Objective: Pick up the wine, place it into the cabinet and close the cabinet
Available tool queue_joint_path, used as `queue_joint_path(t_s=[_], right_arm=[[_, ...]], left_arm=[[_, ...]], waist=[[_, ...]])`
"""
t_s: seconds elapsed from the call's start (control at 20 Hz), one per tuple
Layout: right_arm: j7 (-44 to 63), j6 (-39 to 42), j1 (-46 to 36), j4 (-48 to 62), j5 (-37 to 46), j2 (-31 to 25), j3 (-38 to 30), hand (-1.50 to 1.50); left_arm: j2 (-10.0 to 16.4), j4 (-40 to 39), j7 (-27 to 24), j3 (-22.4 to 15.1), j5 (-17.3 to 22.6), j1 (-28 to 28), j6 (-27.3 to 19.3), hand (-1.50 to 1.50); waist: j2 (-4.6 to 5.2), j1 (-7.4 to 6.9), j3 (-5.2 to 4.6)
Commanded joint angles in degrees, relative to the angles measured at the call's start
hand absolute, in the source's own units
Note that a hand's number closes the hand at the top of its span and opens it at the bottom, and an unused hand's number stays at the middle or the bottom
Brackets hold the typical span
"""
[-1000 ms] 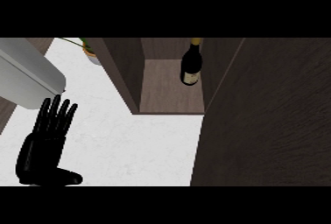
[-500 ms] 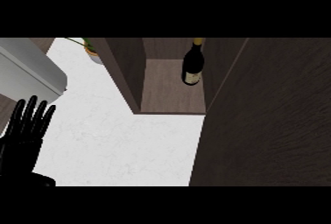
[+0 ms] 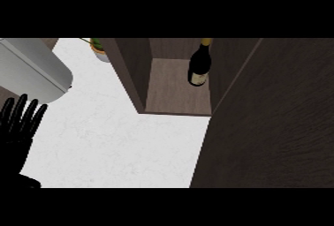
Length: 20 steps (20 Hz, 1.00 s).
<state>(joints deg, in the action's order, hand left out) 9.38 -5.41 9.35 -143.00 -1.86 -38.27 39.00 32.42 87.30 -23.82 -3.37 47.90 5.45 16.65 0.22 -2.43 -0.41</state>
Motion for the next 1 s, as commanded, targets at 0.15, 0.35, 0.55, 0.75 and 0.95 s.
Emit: queue_joint_path(t_s=[0.15, 0.35, 0.55, 0.75, 0.95], right_arm=[[9.53, -2.10, -10.75, -2.00, -4.33, 12.41, 6.74, 1.50], [14.68, -3.14, -18.46, 3.33, -4.09, 17.95, 6.06, 1.50], [21.12, -5.78, -31.68, 12.13, -3.24, 27.88, 3.64, 1.50], [28.55, -9.69, -46.50, 23.07, -1.92, 37.68, 0.99, 1.50], [27.38, -15.38, -59.61, 35.94, -6.77, 38.04, -2.66, 1.50]], left_arm=[[1.50, -0.60, 0.91, 1.18, 0.79, -1.22, 2.04, -1.50], [1.59, -1.82, 1.60, 1.39, 1.03, -2.15, 2.27, -1.50], [1.53, -2.99, 2.41, 1.95, 1.45, -3.38, 1.93, -1.50], [2.73, -5.37, 1.20, 4.44, 2.28, -1.98, 5.28, -1.50], [1.34, -6.83, 1.22, 4.81, 1.89, -2.76, 5.01, -1.50]], waist=[[0.26, -1.58, -0.13], [0.18, -1.92, -0.17], [0.10, -1.25, -0.08], [-0.21, -0.18, 0.10], [-0.08, 0.41, 0.24]])
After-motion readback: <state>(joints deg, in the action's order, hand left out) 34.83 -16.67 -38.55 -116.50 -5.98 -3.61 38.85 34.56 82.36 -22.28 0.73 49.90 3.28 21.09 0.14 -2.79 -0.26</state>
